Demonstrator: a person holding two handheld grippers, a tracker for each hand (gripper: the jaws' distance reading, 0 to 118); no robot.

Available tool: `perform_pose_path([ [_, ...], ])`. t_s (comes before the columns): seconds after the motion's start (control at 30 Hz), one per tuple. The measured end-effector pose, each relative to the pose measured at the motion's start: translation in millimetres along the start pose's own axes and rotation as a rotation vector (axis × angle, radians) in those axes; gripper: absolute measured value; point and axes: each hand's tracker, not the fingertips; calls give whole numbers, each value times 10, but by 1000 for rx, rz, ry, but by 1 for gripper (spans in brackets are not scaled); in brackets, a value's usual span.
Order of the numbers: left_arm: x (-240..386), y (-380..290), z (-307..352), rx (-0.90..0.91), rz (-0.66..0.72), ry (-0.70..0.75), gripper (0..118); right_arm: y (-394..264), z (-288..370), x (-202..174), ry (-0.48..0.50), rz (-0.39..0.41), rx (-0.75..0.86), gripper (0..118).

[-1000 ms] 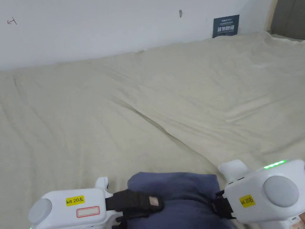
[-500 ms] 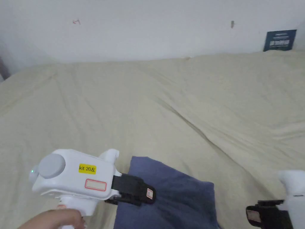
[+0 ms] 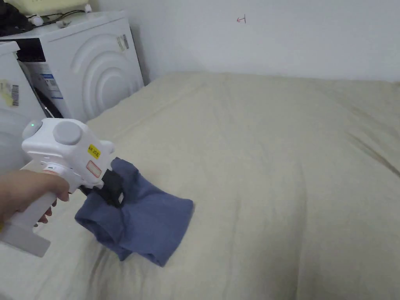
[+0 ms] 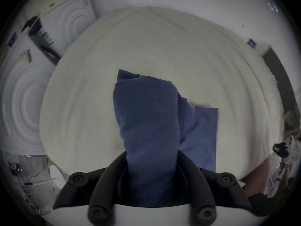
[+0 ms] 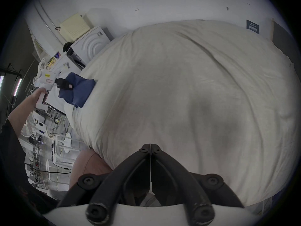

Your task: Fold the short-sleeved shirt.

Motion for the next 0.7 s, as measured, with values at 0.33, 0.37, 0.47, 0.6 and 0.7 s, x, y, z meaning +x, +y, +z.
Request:
perform_pose_path([
  [0.33, -362, -41, -319, -19, 3, 238, 90, 55, -129, -93, 8, -22, -34, 0],
  [0.37, -383, -83, -305, -9, -8, 214, 107, 58, -123, -68, 5, -29, -33, 0],
  [0.47, -464, -92, -203, 74, 0, 225, 113, 44, -98, 16, -2, -59, -27, 0],
  [0.6, -532, -144, -29, 149, 67, 237, 113, 1, -19, 112, -12, -79, -7, 0],
  [0.7, -526, -207, 26, 163, 132, 209, 113, -26, 105, 199, -33, -95, 34, 0],
])
